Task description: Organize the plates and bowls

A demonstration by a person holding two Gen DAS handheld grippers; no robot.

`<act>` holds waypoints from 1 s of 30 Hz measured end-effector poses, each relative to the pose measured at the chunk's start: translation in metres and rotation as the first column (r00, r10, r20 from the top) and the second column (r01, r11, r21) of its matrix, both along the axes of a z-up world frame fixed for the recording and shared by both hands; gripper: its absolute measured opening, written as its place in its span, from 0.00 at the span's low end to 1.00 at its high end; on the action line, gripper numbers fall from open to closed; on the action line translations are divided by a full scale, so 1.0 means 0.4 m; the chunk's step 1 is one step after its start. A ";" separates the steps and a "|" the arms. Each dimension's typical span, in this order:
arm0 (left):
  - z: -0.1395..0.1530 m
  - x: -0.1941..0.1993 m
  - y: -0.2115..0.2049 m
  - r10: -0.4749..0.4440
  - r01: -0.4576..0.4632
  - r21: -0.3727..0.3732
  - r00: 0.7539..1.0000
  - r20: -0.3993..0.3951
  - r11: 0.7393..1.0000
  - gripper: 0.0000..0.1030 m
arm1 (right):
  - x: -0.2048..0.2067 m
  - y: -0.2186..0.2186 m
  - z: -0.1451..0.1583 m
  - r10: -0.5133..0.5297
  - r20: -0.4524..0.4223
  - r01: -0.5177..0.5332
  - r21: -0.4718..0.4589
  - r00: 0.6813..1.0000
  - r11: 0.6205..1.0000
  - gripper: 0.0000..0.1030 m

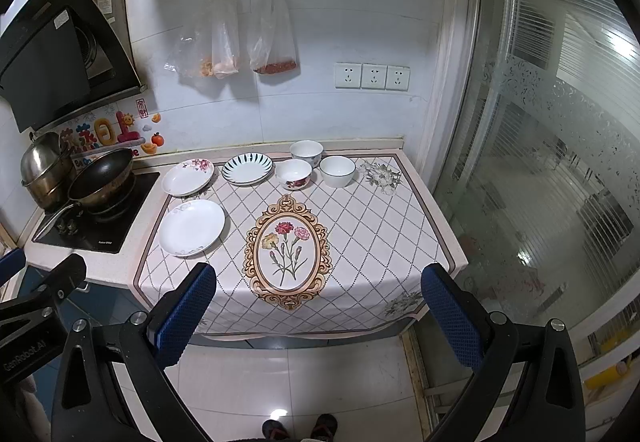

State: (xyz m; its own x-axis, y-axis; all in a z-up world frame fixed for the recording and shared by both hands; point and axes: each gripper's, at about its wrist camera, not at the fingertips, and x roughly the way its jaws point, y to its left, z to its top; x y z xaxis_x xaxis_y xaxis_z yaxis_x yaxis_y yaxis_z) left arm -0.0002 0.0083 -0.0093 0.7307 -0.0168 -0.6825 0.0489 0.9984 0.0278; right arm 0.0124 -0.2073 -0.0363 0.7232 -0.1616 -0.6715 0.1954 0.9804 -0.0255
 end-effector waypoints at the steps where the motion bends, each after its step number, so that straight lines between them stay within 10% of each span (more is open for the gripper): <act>1: 0.000 0.001 0.000 0.000 0.000 0.001 1.000 0.001 1.000 1.00 | -0.001 0.002 0.000 -0.001 0.000 0.001 -0.001 1.000 1.000 1.00; 30: -0.006 0.023 -0.002 -0.003 0.003 -0.007 1.000 -0.002 1.000 1.00 | 0.028 0.013 -0.008 -0.002 -0.008 0.003 0.008 1.000 1.000 1.00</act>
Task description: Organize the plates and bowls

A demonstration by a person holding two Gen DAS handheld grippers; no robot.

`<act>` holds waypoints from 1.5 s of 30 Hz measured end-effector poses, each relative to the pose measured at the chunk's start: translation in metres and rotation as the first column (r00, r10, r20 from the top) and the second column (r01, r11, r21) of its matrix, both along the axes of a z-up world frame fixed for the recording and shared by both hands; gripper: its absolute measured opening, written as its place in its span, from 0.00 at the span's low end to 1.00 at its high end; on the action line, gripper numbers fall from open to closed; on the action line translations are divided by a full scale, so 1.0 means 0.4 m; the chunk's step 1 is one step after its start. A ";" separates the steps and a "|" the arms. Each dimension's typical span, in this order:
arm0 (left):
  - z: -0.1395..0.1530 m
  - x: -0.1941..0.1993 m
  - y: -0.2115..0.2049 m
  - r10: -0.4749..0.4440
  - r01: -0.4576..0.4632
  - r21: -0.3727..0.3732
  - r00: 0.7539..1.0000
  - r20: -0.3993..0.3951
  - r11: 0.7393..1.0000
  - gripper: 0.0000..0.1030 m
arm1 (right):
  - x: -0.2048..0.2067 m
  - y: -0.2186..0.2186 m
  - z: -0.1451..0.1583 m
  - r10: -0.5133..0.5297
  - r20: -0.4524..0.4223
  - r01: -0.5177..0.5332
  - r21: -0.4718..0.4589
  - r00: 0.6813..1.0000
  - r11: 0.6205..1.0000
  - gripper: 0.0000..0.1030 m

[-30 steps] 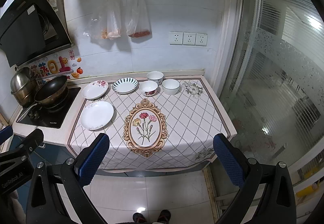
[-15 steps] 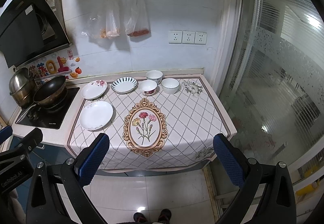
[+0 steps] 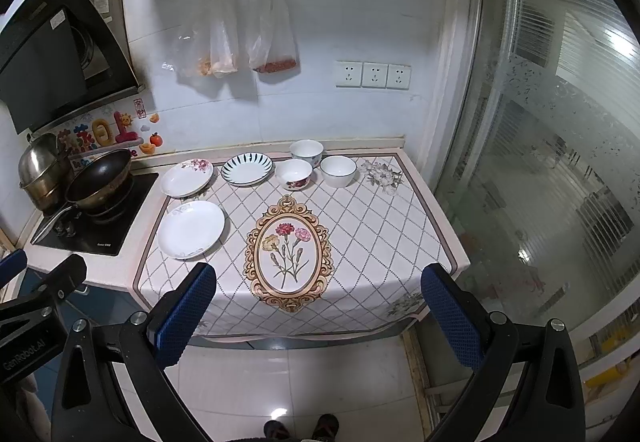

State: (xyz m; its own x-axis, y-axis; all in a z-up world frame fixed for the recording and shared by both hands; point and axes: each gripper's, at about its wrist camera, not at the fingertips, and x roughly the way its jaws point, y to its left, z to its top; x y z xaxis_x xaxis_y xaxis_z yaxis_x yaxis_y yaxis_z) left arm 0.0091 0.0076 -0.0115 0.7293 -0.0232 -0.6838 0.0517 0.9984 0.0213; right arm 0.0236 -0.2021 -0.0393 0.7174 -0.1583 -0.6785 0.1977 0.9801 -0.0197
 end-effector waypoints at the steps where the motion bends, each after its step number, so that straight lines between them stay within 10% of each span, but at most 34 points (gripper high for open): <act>1: 0.001 0.002 0.000 0.001 -0.001 -0.001 1.000 -0.001 1.000 1.00 | 0.001 0.000 0.000 0.001 -0.001 -0.001 0.001 1.000 1.000 1.00; 34: 0.002 0.029 0.035 -0.006 0.006 -0.007 1.000 0.026 1.000 1.00 | 0.039 0.036 0.005 0.005 0.002 -0.005 0.003 1.000 1.000 1.00; 45: -0.089 0.154 0.129 0.022 -0.021 -0.019 0.999 0.035 1.000 1.00 | 0.150 0.071 -0.091 0.075 0.031 -0.079 0.155 0.997 0.985 1.00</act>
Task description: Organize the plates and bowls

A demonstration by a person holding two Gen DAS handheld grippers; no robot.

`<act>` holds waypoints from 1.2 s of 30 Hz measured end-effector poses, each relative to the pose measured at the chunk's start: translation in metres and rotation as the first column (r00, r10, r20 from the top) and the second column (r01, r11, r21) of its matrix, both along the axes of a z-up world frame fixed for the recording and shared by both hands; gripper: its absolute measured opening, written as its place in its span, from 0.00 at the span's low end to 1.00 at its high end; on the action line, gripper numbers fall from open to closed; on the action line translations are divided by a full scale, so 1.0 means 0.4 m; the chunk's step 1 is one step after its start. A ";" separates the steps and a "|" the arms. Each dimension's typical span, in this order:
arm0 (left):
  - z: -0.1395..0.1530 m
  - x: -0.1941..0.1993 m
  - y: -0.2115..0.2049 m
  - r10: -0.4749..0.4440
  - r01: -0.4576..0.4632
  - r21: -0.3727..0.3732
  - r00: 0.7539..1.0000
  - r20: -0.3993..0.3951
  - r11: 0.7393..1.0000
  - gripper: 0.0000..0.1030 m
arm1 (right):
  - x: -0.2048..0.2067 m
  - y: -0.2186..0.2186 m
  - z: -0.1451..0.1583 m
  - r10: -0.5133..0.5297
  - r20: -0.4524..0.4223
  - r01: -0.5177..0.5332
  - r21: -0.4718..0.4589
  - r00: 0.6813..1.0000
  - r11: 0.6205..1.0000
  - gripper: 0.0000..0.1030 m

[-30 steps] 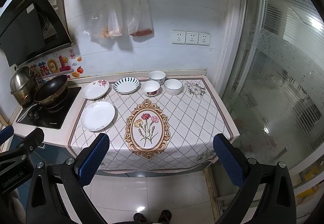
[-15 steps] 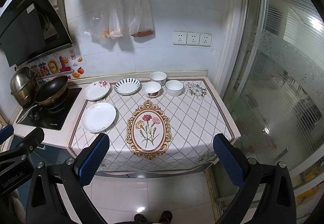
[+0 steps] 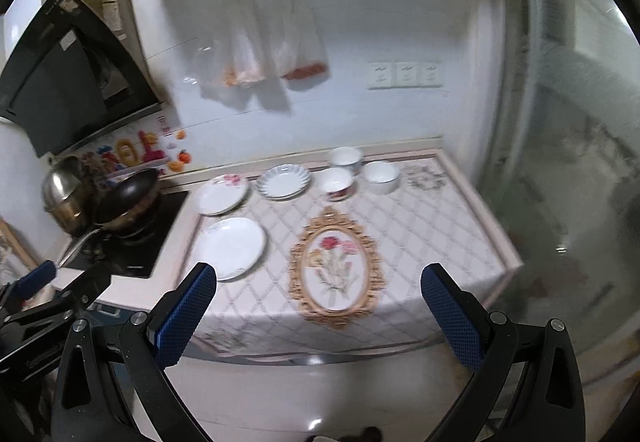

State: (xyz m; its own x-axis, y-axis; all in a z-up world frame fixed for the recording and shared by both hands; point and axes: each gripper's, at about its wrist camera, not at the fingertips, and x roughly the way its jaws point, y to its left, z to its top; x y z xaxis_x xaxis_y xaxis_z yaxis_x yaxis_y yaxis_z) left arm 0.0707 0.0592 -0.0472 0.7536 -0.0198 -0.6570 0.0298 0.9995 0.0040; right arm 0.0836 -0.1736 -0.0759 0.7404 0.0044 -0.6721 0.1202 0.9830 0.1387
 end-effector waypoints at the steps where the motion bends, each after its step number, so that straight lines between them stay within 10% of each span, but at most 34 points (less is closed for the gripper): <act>1: -0.021 0.026 0.015 0.022 -0.022 0.011 1.000 -0.013 1.000 1.00 | 0.030 0.004 -0.024 0.011 -0.025 -0.011 0.013 1.000 1.000 1.00; 8: -0.184 0.227 0.139 0.145 -0.147 -0.004 0.981 -0.131 0.989 0.97 | 0.283 0.030 -0.246 0.112 -0.176 -0.095 0.099 0.978 0.991 1.00; 18: -0.476 0.594 0.277 0.241 -0.284 -0.053 0.887 -0.394 0.957 0.82 | 0.747 0.065 -0.599 0.304 -0.328 -0.200 0.315 0.894 0.928 0.93; 27: -0.709 0.807 0.300 0.178 -0.286 -0.098 0.794 -0.582 0.953 0.52 | 1.047 0.149 -0.870 0.462 -0.455 -0.233 0.473 0.761 0.850 0.55; 29: -0.737 0.827 0.300 0.157 -0.279 -0.113 0.782 -0.603 0.954 0.47 | 1.085 0.158 -0.914 0.486 -0.458 -0.227 0.510 0.744 0.829 0.34; 36: -0.797 0.859 0.300 0.111 -0.269 -0.160 0.769 -0.629 0.950 0.25 | 1.152 0.179 -0.997 0.521 -0.478 -0.188 0.583 0.707 0.790 0.13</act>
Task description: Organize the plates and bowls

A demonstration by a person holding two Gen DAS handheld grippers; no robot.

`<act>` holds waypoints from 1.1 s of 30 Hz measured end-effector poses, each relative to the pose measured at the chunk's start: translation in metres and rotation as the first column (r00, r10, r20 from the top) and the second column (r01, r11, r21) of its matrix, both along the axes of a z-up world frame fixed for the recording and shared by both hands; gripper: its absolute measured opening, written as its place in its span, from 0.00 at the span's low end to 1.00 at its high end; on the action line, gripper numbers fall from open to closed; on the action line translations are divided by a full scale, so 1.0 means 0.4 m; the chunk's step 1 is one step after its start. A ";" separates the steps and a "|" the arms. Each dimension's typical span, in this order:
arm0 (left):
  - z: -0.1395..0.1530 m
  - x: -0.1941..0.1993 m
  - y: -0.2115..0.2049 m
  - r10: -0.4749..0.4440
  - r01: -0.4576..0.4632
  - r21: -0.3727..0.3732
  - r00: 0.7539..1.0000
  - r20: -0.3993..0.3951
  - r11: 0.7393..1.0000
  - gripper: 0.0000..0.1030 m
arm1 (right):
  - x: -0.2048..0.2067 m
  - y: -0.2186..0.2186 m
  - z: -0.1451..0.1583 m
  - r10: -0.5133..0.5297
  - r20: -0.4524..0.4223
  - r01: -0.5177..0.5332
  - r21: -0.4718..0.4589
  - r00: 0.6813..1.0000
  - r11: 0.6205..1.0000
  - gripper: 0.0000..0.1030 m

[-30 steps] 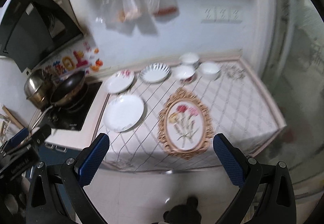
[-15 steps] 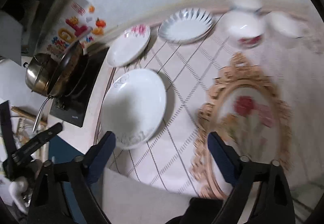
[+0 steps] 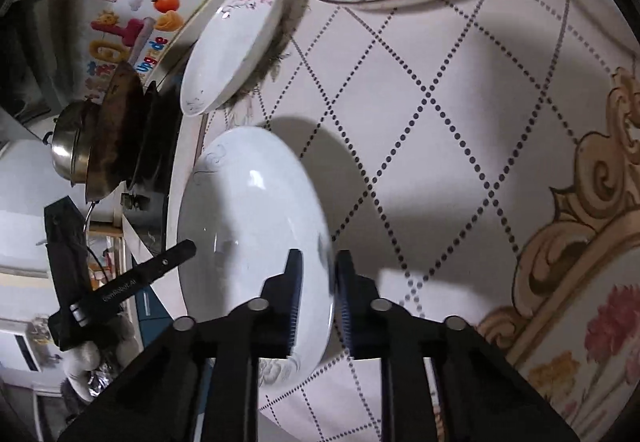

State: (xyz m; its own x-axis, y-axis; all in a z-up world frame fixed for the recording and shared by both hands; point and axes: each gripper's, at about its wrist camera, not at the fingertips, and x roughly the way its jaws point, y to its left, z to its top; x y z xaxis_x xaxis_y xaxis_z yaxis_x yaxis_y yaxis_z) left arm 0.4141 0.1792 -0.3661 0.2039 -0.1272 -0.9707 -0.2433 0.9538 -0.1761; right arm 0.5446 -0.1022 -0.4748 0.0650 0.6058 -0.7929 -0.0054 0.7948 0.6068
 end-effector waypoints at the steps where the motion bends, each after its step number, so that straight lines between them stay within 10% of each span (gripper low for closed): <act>1: -0.002 0.005 -0.002 0.002 -0.002 0.006 1.000 0.006 1.000 0.25 | 0.006 0.003 -0.008 0.004 -0.004 -0.004 0.004 1.000 1.000 0.11; 14: 0.045 -0.016 -0.082 -0.042 0.042 0.009 0.997 0.065 0.999 0.24 | -0.040 -0.057 0.041 0.019 0.041 -0.018 -0.025 0.999 1.000 0.10; 33: 0.050 0.026 -0.525 -0.332 0.341 -0.065 0.936 0.115 0.938 0.24 | -0.233 -0.547 0.132 -0.294 0.095 0.302 -0.074 0.951 0.951 0.10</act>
